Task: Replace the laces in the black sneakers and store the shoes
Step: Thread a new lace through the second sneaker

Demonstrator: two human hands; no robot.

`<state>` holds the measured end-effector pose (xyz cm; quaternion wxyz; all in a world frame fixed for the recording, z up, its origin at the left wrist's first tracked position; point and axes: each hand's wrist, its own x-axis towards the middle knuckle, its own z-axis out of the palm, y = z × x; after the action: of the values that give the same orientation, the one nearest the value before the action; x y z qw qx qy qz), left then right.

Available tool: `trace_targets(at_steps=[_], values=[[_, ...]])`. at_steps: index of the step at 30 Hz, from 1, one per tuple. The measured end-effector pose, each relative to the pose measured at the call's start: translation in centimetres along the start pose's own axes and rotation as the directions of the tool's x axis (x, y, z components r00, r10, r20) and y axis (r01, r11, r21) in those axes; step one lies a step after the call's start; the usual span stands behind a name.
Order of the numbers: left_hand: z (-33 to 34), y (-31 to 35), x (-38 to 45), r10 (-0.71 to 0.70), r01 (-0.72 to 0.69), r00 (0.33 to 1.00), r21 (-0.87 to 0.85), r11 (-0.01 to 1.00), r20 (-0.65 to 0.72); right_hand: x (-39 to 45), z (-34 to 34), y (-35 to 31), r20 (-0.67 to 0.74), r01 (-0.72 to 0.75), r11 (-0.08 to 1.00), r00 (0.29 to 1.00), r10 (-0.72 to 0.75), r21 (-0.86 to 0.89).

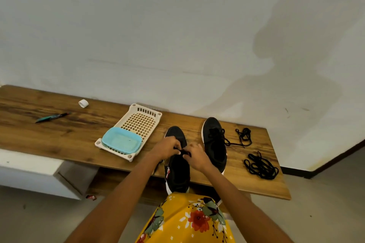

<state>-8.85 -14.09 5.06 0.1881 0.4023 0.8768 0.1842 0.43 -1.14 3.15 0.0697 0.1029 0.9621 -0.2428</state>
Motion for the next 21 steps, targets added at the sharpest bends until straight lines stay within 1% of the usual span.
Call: trace_targets(at_steps=[2, 4, 6, 10, 13, 17, 21], values=[[0.2, -0.1, 0.2, 0.012, -0.012, 1.0, 0.003, 1.0, -0.014, -0.1, 0.2, 0.0, -0.026, -0.003, 1.0, 1.0, 0.003, -0.022], [0.4, -0.2, 0.4, 0.046, -0.047, 0.999, 0.023, 0.999, 0.016, -0.2, 0.0, 0.3, -0.092, -0.013, 1.0, 0.996, 0.011, -0.017], [0.3, -0.3, 0.7, 0.061, -0.063, 0.996, 0.027, 0.998, 0.07, 0.0, -0.3, 0.7, -0.134, -0.004, 0.998, 0.991, -0.005, -0.067], [-0.4, -0.5, 1.6, 0.038, -0.029, 0.98, -0.051, 0.998, 0.193, 0.5, -0.4, 1.1, -0.15, 0.098, 0.973, 0.98, -0.131, -0.208], [-1.1, -0.5, 2.2, 0.04, -0.018, 0.962, -0.086, 0.996, 0.269, 0.4, -0.3, 1.4, -0.184, 0.148, 0.957, 0.963, -0.197, -0.251], [-1.9, -0.1, 2.7, 0.042, -0.019, 0.929, -0.065, 0.998, 0.368, 0.0, 0.0, 1.7, -0.214, 0.169, 0.944, 0.948, -0.234, -0.283], [-2.9, 0.6, 2.8, -0.011, 0.047, 0.878, -0.064, 0.997, 0.479, -0.3, 0.1, 1.6, -0.237, 0.219, 0.916, 0.921, -0.308, -0.337]])
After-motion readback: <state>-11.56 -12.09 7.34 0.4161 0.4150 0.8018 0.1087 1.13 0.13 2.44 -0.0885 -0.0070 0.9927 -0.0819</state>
